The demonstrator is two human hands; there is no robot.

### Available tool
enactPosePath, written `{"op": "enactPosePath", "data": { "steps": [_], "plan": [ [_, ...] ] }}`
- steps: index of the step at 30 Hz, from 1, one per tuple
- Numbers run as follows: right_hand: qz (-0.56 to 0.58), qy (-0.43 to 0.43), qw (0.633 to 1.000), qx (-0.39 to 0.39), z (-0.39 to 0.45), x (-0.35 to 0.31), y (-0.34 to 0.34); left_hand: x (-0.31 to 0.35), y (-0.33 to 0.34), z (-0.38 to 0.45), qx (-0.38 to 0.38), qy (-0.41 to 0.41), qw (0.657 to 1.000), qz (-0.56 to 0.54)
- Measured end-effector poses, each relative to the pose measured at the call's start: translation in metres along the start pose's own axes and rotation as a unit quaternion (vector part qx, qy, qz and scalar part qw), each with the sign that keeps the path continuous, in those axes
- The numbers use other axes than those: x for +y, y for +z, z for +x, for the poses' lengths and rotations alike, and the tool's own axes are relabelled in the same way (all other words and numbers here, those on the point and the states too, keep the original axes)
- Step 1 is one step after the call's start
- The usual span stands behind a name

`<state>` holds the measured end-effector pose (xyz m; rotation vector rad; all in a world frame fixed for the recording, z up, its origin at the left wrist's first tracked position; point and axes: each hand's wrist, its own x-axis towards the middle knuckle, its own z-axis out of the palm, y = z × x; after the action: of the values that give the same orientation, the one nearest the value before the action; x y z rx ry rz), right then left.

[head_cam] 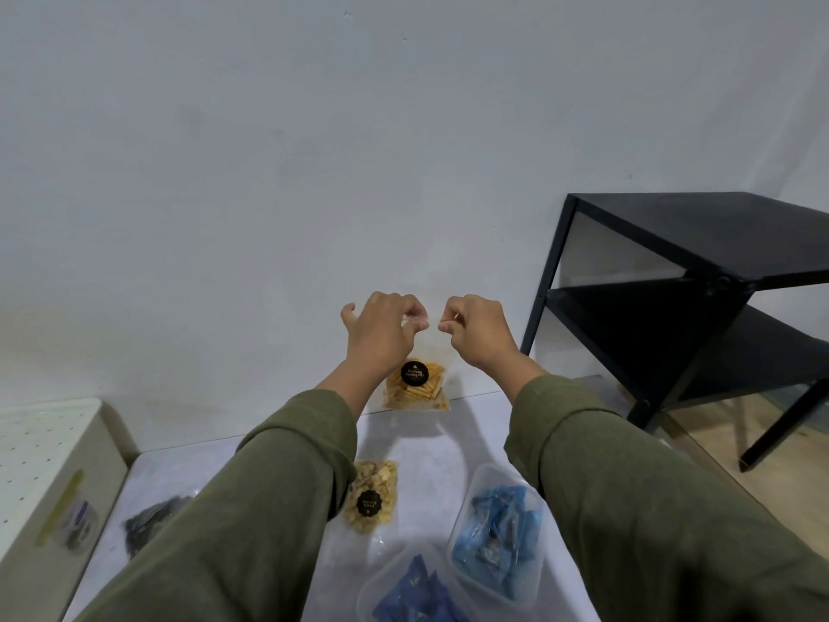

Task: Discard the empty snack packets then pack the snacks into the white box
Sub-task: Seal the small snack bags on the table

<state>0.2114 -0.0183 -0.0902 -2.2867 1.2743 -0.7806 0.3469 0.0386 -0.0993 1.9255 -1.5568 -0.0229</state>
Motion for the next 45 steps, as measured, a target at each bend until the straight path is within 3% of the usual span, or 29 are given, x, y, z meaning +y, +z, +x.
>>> {"op": "enactPosePath", "data": {
  "steps": [3, 6, 12, 17, 19, 21, 23, 25, 32, 36, 45],
  "plan": [
    [0.009, 0.004, 1.0, -0.023, -0.001, 0.007, -0.007, -0.004, -0.002, 0.0, 0.023, -0.044, 0.998, -0.036],
    [-0.026, -0.01, 0.998, -0.063, -0.003, 0.011, -0.013, -0.005, -0.001, -0.001, 0.008, -0.031, 0.999, -0.029],
    [-0.041, -0.046, 0.997, -0.038, -0.005, 0.004, -0.012, 0.004, 0.005, 0.002, 0.006, -0.005, 1.0, -0.001],
    [0.008, -0.005, 1.0, -0.019, -0.003, 0.007, -0.013, 0.005, 0.007, 0.001, 0.064, -0.1, 0.991, 0.068],
    [0.016, 0.0, 1.0, -0.014, -0.003, 0.008, -0.013, 0.003, 0.008, 0.002, 0.026, -0.135, 0.99, 0.025],
    [0.022, 0.002, 1.0, -0.009, -0.004, 0.008, -0.012, 0.005, 0.009, 0.003, -0.014, -0.163, 0.982, -0.098],
    [0.027, 0.002, 1.0, -0.005, -0.005, 0.008, -0.011, 0.01, 0.007, 0.003, -0.048, -0.19, 0.946, -0.26],
    [0.025, -0.003, 1.0, -0.003, -0.006, 0.008, -0.011, 0.014, 0.004, 0.002, -0.072, -0.205, 0.911, -0.351],
    [0.049, 0.012, 0.999, 0.006, -0.007, 0.006, -0.01, 0.008, 0.004, 0.005, -0.064, -0.199, 0.893, -0.399],
    [0.109, 0.031, 0.994, 0.007, -0.008, 0.007, -0.011, 0.008, 0.002, 0.005, -0.056, -0.188, 0.907, -0.371],
    [0.113, 0.046, 0.992, 0.034, -0.005, 0.009, -0.008, 0.012, 0.003, 0.008, -0.075, -0.175, 0.912, -0.364]
  ]
}}
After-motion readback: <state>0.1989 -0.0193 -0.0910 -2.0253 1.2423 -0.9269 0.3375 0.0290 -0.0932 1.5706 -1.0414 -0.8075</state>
